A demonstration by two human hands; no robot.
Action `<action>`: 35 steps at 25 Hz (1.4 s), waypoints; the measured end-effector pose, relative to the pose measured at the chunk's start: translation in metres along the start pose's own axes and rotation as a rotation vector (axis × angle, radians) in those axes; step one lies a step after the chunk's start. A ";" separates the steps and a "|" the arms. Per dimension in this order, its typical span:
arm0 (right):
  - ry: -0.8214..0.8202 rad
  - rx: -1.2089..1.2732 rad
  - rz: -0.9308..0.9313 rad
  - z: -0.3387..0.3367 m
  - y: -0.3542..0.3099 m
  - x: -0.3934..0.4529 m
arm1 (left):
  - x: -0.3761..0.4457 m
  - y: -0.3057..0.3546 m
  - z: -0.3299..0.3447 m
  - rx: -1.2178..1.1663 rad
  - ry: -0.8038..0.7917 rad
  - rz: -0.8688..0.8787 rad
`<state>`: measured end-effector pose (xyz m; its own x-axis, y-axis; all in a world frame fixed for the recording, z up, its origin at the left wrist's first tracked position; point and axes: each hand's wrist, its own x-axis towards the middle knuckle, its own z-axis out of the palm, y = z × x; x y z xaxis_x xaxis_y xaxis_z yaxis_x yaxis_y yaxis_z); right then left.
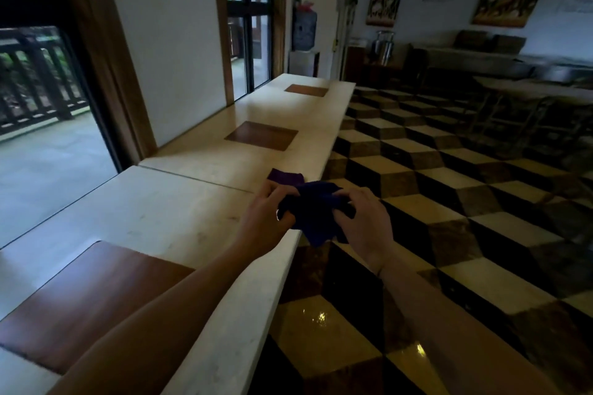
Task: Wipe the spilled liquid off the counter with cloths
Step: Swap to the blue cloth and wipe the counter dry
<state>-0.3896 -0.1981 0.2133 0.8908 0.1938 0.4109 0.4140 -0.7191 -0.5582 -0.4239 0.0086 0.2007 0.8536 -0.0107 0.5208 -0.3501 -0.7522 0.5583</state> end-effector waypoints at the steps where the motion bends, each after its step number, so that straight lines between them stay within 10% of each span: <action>1: -0.002 -0.007 -0.007 0.003 0.015 0.017 | 0.017 -0.005 0.013 0.007 -0.002 0.003; 17: -0.070 0.082 -0.203 0.059 0.165 0.307 | 0.265 -0.086 0.141 0.204 0.100 -0.155; 35: -0.378 0.286 -0.562 0.313 0.071 0.586 | 0.394 -0.331 0.078 0.292 0.392 -0.577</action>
<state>0.2204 0.0733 0.1887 0.5121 0.7363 0.4423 0.8138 -0.2513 -0.5240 0.0582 0.2017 0.1705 0.6519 0.6314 0.4200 0.2735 -0.7123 0.6464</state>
